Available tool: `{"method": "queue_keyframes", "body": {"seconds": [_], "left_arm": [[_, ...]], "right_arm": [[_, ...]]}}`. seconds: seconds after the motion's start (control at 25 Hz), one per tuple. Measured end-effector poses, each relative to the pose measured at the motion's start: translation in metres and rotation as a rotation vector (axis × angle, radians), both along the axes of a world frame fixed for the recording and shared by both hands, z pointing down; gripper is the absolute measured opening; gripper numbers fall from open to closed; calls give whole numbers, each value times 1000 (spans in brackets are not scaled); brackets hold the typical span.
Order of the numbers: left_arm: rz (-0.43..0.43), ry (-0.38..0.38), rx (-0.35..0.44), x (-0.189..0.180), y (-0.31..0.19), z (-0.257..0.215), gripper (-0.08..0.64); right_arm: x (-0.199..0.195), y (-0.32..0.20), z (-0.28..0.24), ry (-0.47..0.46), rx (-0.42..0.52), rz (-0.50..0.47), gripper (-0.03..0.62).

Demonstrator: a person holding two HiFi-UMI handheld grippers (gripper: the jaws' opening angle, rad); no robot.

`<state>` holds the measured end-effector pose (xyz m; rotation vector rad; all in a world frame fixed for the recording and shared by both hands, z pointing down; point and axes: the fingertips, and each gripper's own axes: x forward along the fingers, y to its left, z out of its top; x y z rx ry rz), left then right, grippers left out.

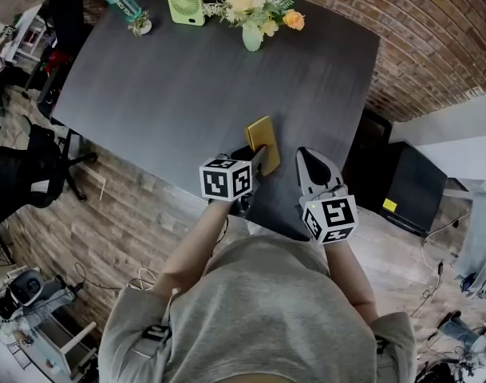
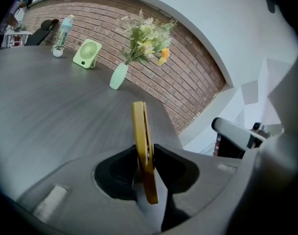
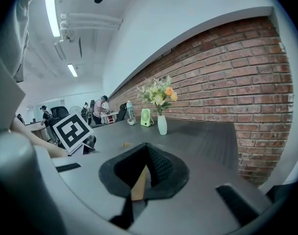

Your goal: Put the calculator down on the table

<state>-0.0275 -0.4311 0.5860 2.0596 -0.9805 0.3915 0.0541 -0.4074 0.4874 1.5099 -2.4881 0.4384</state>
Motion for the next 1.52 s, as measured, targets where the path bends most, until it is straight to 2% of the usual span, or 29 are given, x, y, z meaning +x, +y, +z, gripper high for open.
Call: {"method": "queue_keyframes", "body": {"seconds": [0.72,0.92,1.2,1.4,1.52], "left_arm": [[-80,-81,-47,-12,-23,22,152],[-91,-167,-51,-21,-27,33,167],[-105,-179,-61,-26,-27,39,175],[-114,-275,-42,-34,-25,47,155],[-126,-286,-28,-34,-24,46,155]], "right_arm": [[-11,-3,-1,-8,0,-12,2],[-13,-4,-1,-10,-1,-8,2],[-13,-6,-1,-12,1,0,2],[-13,-4,-1,-13,0,0,2],[-12,-2,-1,-13,3,0,2]]}}
